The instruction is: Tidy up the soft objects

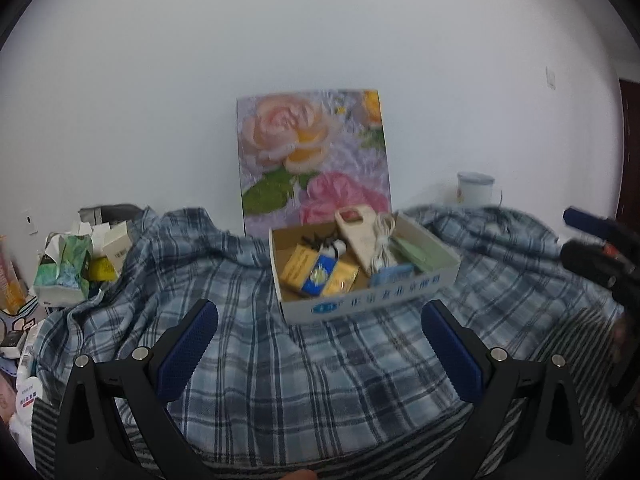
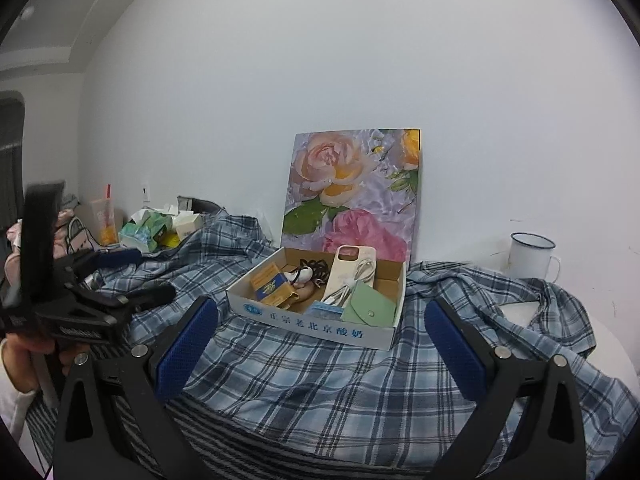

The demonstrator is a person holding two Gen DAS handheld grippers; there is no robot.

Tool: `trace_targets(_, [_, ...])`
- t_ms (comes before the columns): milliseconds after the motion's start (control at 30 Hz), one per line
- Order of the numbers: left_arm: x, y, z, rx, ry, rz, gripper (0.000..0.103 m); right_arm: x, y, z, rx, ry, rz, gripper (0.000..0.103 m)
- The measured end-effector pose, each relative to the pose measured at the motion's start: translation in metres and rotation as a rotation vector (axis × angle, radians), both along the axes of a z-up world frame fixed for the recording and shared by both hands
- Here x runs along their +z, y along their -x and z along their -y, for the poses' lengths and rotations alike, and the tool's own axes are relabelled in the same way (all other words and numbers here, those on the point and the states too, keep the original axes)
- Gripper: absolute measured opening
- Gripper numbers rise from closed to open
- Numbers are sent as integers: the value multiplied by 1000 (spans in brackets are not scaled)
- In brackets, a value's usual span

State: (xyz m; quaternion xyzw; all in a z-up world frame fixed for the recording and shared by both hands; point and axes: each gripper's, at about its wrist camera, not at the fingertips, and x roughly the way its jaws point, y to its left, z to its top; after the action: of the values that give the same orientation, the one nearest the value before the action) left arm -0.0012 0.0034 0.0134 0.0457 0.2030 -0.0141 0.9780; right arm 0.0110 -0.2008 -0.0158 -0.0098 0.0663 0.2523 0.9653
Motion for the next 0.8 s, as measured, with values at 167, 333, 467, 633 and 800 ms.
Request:
trace_targets(167, [-3, 1, 4, 1, -20, 4, 103, -4, -11, -6, -14, 32, -51, 103])
trace_targets(333, [-3, 2, 2, -7, -3, 15, 103, -11, -20, -17, -12, 88, -101, 103])
trace_targets(467, [0, 6, -5, -7, 35, 32, 103, -12, -19, -17, -18, 92, -98, 103])
trace_targets(633, [-1, 3, -7, -13, 50, 13, 103, -12, -20, -16, -21, 91, -100, 103])
trace_targets(800, [-2, 3, -4, -22, 40, 9, 103, -12, -22, -16, -17, 86, -114, 103])
